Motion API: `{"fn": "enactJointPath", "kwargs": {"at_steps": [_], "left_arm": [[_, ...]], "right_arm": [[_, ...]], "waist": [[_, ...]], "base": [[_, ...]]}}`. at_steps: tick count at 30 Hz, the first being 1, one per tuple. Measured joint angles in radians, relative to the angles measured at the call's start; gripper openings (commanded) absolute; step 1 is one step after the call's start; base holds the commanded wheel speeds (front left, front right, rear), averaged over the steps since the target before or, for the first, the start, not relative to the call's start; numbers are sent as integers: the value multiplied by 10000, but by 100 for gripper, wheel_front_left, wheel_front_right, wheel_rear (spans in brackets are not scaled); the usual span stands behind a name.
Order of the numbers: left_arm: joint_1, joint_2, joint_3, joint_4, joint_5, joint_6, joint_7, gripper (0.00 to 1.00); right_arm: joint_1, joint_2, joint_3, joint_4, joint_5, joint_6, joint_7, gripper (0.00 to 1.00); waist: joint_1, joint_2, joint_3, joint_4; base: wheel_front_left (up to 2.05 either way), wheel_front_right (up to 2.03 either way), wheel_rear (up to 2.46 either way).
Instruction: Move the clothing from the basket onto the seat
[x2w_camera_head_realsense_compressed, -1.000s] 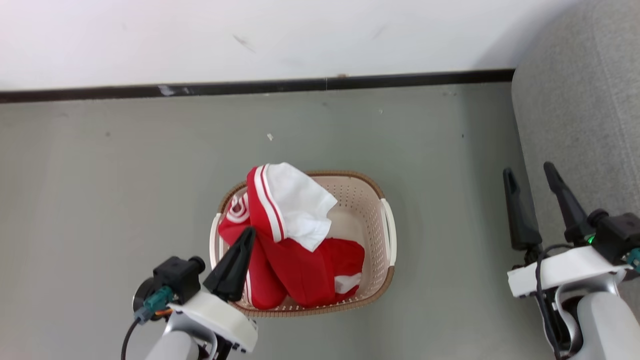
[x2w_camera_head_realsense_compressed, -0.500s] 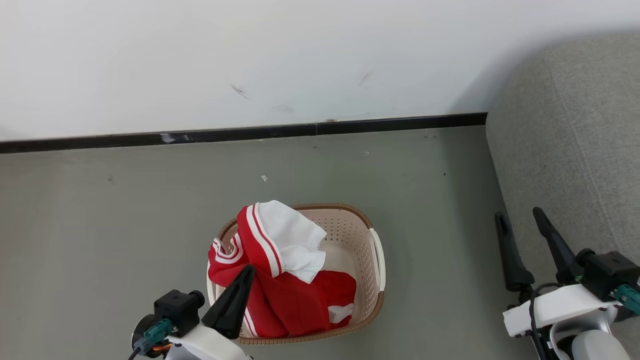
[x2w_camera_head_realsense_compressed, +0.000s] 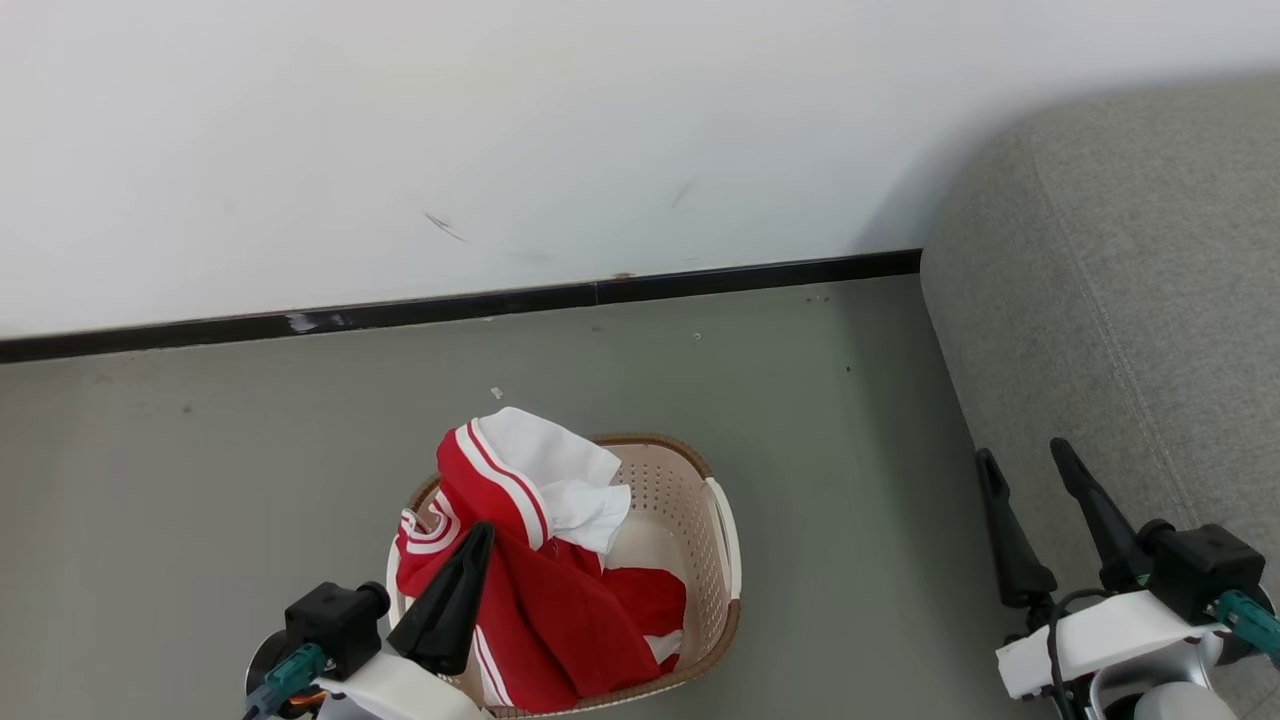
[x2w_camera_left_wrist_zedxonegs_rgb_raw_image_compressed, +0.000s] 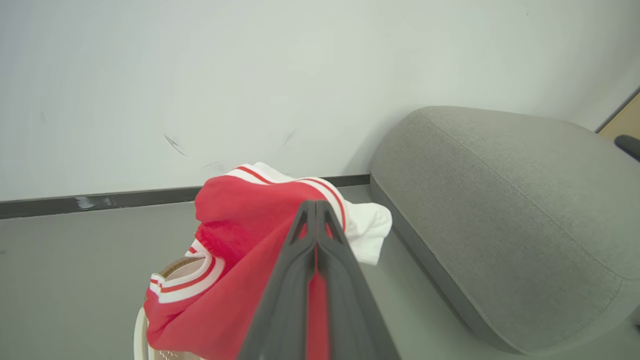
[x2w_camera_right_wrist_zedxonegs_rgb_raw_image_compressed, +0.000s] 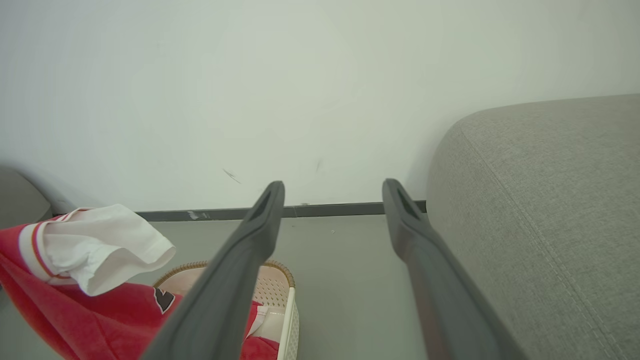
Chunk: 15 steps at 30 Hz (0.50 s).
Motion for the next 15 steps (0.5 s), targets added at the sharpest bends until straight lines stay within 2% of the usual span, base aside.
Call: {"fn": "enactJointPath", "kwargs": {"at_steps": [15], "left_arm": [[-2, 416, 67, -343, 113, 230, 548, 0]], "right_arm": [[84, 4, 130, -90, 98, 0, 0, 100]], "waist": [[0, 0, 112, -488]], "base": [[0, 0, 0]]}}
